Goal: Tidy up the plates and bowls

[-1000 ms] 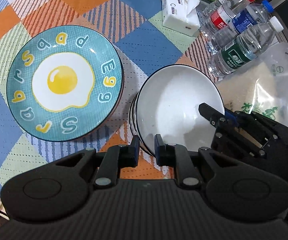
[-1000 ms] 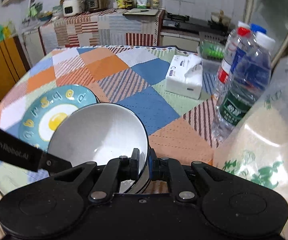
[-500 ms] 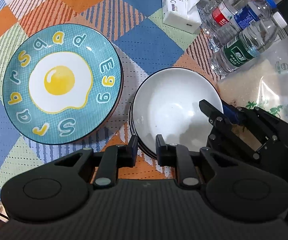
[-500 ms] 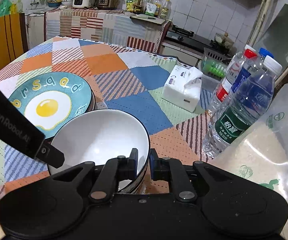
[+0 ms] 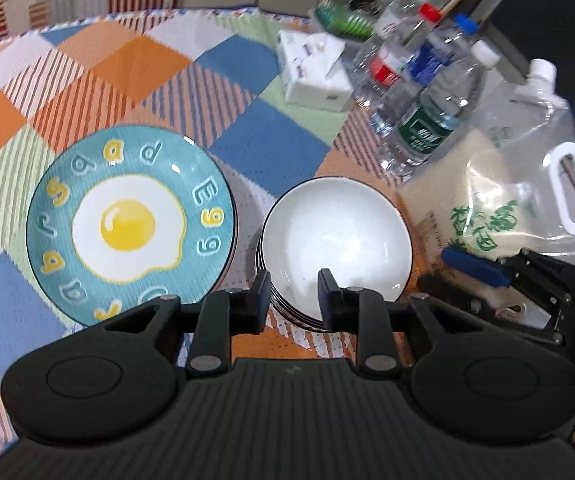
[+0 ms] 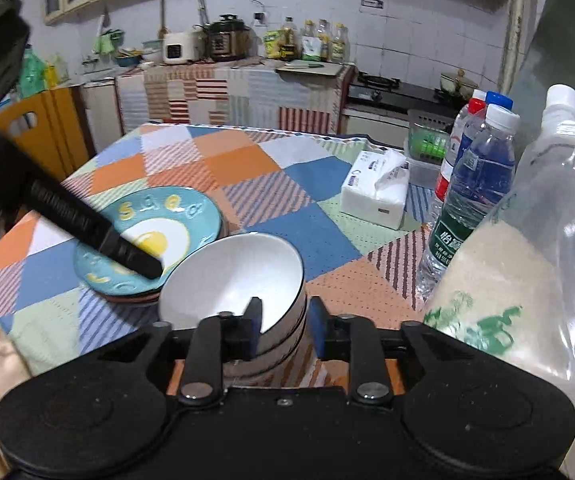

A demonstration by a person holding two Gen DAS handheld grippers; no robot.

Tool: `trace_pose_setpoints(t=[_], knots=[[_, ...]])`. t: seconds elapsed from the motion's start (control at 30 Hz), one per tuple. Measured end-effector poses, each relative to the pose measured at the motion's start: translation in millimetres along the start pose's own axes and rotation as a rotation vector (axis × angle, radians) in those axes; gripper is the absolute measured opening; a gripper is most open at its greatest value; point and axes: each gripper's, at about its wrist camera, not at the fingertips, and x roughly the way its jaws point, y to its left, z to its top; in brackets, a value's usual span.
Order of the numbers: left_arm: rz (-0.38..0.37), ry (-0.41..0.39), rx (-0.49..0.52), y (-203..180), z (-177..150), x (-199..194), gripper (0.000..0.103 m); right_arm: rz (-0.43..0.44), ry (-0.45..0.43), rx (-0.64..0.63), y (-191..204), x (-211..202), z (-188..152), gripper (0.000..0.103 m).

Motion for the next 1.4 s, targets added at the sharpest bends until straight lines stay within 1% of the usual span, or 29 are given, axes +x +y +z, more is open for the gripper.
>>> trace_pose_setpoints(t=[0.1,0.13,0.17,0.2,0.27,0.33,0.4,0.47,0.5,0.53,0.6,0.8,0.87,1.0,1.2,1.3,1.4], knots=[[-0.022,-0.025,0.015,4,-6,-2,0.036,0.034,0.014,-0.021,0,-4,-11,0.044],[-0.027,-0.032,0.017,4,-8,-1,0.041,0.039,0.019,-0.030,1,-3,-15,0.047],[-0.034,-0.035,0.021,5,-10,0,0.042,0.041,0.025,-0.043,2,-2,-19,0.048],[-0.041,-0.033,0.026,5,-13,2,0.043,0.039,0.033,-0.057,4,1,-23,0.052],[-0.048,-0.025,0.034,5,-16,6,0.046,0.043,0.054,-0.070,8,6,-31,0.059],[-0.045,-0.019,0.032,5,-19,11,0.049,0.061,0.063,-0.070,10,11,-35,0.071],[-0.058,-0.017,0.018,8,-22,17,0.051,0.079,0.071,-0.062,12,18,-38,0.074],[-0.076,-0.001,-0.013,12,-23,25,0.058,0.082,0.087,-0.049,14,27,-41,0.076],[-0.079,0.020,-0.035,15,-22,31,0.060,0.077,0.097,-0.042,14,33,-42,0.078],[-0.081,0.038,-0.055,18,-19,35,0.060,0.070,0.110,-0.036,15,39,-43,0.084],[-0.085,0.048,-0.087,22,-15,42,0.060,0.074,0.138,-0.035,16,51,-43,0.091],[-0.135,0.096,-0.112,19,-18,60,0.060,0.079,0.171,-0.055,17,81,-49,0.091],[-0.134,0.119,-0.140,20,-21,67,0.060,0.080,0.170,-0.054,16,88,-51,0.091],[-0.137,0.106,-0.205,26,-25,75,0.060,0.103,0.129,-0.053,14,95,-54,0.091],[-0.149,0.082,-0.275,34,-28,85,0.058,0.116,0.085,-0.104,17,103,-56,0.091],[-0.152,0.044,-0.283,34,-30,83,0.055,0.114,0.083,-0.109,19,111,-58,0.092],[-0.157,0.002,-0.293,34,-32,79,0.055,0.108,0.045,-0.093,20,114,-61,0.096]])
